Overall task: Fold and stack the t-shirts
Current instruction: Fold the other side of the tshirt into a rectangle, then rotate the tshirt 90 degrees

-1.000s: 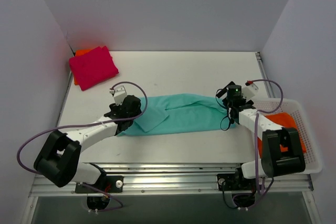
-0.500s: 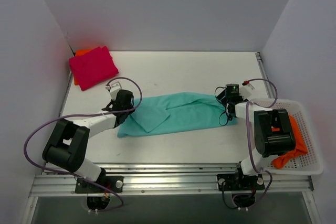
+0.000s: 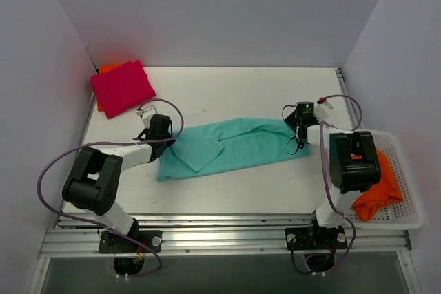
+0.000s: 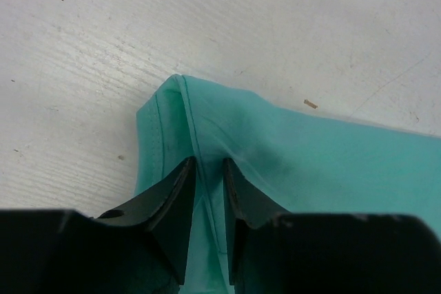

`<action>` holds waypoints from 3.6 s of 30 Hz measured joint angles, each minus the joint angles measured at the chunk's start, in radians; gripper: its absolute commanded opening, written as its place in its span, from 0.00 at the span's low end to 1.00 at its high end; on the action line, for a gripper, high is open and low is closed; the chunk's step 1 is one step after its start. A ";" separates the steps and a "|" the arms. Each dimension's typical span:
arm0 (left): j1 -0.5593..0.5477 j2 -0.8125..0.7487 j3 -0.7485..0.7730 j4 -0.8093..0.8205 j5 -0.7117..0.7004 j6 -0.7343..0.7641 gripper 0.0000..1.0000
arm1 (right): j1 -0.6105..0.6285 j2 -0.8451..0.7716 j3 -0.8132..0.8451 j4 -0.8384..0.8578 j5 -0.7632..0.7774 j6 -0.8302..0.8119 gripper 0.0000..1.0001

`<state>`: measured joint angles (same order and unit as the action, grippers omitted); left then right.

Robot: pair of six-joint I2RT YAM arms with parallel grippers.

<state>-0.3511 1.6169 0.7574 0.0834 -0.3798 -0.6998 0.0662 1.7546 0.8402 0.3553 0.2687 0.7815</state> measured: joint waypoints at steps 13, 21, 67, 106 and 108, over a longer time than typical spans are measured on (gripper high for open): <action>0.014 0.045 0.031 0.030 0.016 0.001 0.27 | -0.013 0.051 0.080 -0.010 -0.034 -0.009 0.62; 0.021 0.061 0.050 0.035 0.019 0.004 0.25 | -0.013 0.098 0.161 -0.016 -0.051 -0.021 0.60; 0.132 0.100 0.166 0.006 0.111 0.003 0.45 | -0.123 0.443 0.552 0.015 -0.241 -0.009 0.26; -0.074 -0.022 -0.035 0.005 0.014 -0.173 0.72 | -0.089 0.200 0.267 -0.016 -0.063 -0.057 0.71; -0.074 0.013 -0.023 0.043 0.013 -0.179 0.53 | -0.089 0.201 0.267 -0.015 -0.065 -0.058 0.65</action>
<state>-0.4248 1.6302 0.7345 0.1268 -0.3672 -0.8787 -0.0227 1.9556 1.1069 0.3401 0.2039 0.7235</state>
